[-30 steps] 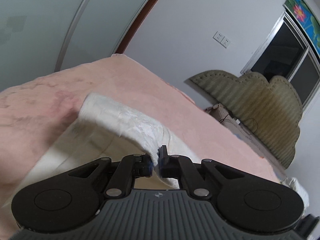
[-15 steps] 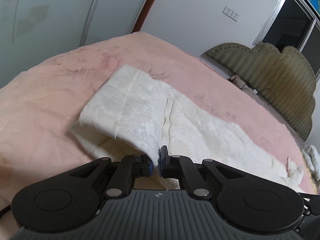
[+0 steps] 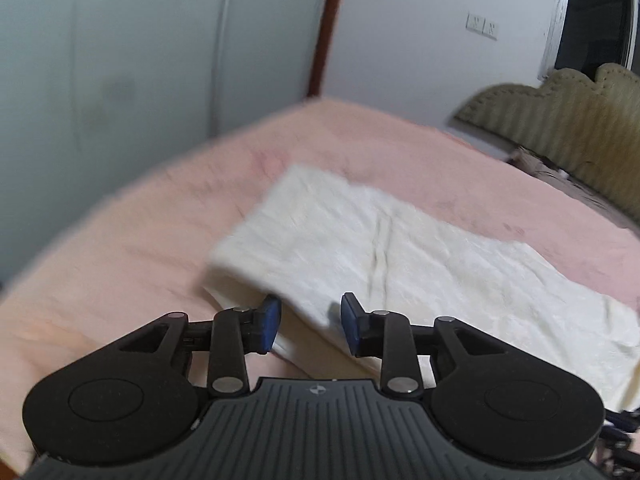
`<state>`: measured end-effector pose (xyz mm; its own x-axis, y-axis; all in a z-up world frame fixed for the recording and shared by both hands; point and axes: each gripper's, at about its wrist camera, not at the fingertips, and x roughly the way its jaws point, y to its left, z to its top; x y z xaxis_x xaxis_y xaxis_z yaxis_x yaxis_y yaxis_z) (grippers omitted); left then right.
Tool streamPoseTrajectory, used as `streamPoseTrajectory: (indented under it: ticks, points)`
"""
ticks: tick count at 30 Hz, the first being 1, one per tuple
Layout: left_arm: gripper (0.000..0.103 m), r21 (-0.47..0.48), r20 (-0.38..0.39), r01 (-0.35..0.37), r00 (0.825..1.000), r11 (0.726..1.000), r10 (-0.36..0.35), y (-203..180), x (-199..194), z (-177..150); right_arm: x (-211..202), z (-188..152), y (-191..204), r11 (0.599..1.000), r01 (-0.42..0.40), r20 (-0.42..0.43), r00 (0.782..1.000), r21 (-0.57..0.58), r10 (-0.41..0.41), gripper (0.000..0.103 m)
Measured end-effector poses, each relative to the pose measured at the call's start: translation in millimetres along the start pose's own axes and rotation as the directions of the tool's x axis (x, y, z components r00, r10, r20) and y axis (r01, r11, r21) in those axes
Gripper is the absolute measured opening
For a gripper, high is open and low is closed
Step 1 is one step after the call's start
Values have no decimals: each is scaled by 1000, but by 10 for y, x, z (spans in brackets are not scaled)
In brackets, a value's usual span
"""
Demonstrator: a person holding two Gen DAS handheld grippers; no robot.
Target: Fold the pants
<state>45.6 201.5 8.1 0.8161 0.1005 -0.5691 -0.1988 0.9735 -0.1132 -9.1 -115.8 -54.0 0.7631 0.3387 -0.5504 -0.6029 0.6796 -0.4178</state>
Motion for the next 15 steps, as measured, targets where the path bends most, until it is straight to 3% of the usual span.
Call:
streamPoseTrajectory:
  ticks: [4,7,10,13,15]
  points:
    - [42,95,123,-35,992,995,23,-247,-250,22,-33,-25,-13,998,-11,1,1000,58,11,8]
    - [47,180,144,59,986,982,-86,-531,-288,34,-69,-29,-91,988,-41,-2,999,152,41,9]
    - [48,256,110,163,974,953,-196,-867,-248,3,-202,-58,-221,970,-95,1,995,222,97,9]
    - [49,317,26,326,936,890,-352,-1188,-195,-61,-478,-183,-491,927,-105,36,995,361,98,10]
    - [50,354,-62,454,884,818,-464,-1428,-150,-126,-656,-335,-699,883,-30,36,999,469,15,10]
